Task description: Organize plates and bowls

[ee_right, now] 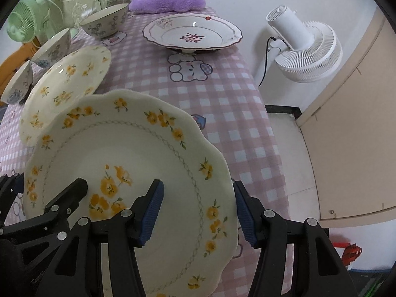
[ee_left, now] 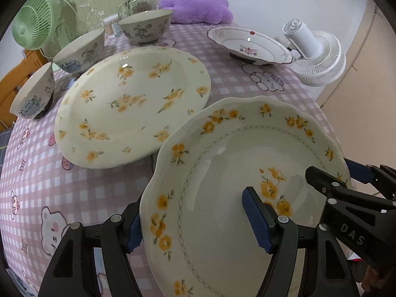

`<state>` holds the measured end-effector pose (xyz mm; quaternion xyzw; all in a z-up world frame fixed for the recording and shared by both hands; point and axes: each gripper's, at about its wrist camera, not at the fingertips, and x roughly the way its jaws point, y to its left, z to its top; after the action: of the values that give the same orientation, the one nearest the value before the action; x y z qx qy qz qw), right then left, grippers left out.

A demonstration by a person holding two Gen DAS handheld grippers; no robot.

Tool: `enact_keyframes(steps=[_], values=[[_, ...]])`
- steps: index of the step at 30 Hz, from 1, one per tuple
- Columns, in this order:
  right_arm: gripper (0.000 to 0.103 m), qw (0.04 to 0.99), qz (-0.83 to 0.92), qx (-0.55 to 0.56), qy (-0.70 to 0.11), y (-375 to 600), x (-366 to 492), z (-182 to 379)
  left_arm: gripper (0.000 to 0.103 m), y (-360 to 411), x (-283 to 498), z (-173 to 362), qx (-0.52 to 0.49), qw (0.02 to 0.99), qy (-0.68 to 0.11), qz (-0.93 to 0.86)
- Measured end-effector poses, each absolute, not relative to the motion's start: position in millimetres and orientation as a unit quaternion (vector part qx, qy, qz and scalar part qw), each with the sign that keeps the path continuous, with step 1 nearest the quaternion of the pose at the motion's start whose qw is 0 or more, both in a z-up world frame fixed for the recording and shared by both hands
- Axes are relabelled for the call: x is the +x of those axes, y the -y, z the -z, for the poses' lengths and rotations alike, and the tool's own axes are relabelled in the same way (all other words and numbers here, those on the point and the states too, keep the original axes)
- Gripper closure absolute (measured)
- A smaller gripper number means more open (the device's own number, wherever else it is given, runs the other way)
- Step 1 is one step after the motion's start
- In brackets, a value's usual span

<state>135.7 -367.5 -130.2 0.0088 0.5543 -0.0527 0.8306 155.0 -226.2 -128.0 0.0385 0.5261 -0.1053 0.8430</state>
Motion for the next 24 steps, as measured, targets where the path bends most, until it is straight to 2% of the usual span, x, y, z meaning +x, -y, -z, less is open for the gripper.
enact_keyframes(steps=[11,16,24], values=[[0.042,0.834,0.045,0.001,-0.55,367,144,129,0.023,226,161,132,0.033,0.836,-0.538,0.107],[0.04,0.84,0.045,0.016,-0.541,368,142,120,0.019,224,161,117,0.039,0.843,-0.524,0.113],[0.025,0.859,0.045,0.038,-0.508,346,134,85,0.013,183,158,84,0.02,0.86,-0.499,0.102]])
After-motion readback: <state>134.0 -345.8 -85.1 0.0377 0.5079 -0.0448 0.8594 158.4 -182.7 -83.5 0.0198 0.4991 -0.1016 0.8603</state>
